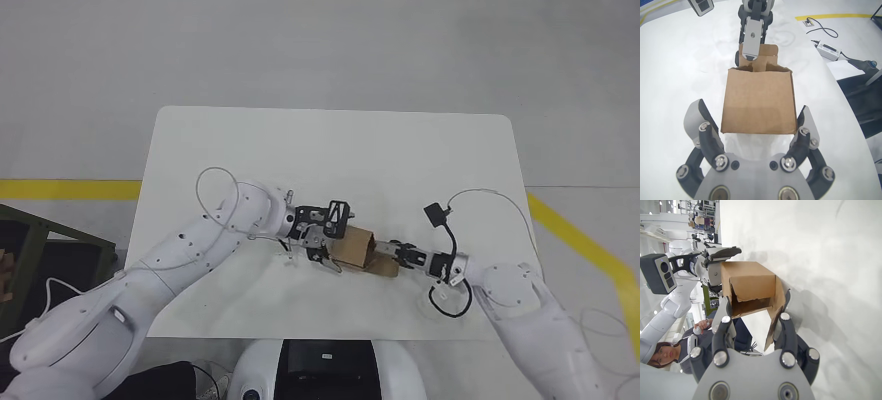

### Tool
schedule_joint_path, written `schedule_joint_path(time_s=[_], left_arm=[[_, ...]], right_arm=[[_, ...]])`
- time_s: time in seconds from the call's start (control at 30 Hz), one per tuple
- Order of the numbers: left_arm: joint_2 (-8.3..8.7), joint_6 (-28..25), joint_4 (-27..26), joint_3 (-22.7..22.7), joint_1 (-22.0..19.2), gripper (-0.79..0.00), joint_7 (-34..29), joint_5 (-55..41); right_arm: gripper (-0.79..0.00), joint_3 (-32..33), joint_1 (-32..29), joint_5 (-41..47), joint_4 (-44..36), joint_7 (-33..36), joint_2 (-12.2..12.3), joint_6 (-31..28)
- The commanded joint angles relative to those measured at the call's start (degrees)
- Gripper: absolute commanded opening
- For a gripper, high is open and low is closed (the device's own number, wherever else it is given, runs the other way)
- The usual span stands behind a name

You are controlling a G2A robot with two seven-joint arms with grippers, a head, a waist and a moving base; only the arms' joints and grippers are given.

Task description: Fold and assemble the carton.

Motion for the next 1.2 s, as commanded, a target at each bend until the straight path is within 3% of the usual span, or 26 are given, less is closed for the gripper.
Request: schedule_joint_path(time_s=[0.0,0.73,1.17], left_arm=[[-0.28,0.1,0.2,-0.1,0.0,0.0,-0.5,0.0],[-1.54,-0.2,0.0,-2.8,1.2,0.0,-6.8,-0.5],[-1.42,-0.2,-0.2,-4.0,2.2,0.0,-9.0,-1.2]], right_arm=[[-0.292,0.1,-0.3,0.3,-0.6,0.2,0.0,-0.5],[-0.348,-1.1,0.4,7.4,-0.1,4.2,-0.4,-6.8],[-0.465,-1.5,0.8,7.7,1.4,4.1,-0.5,-7.3]])
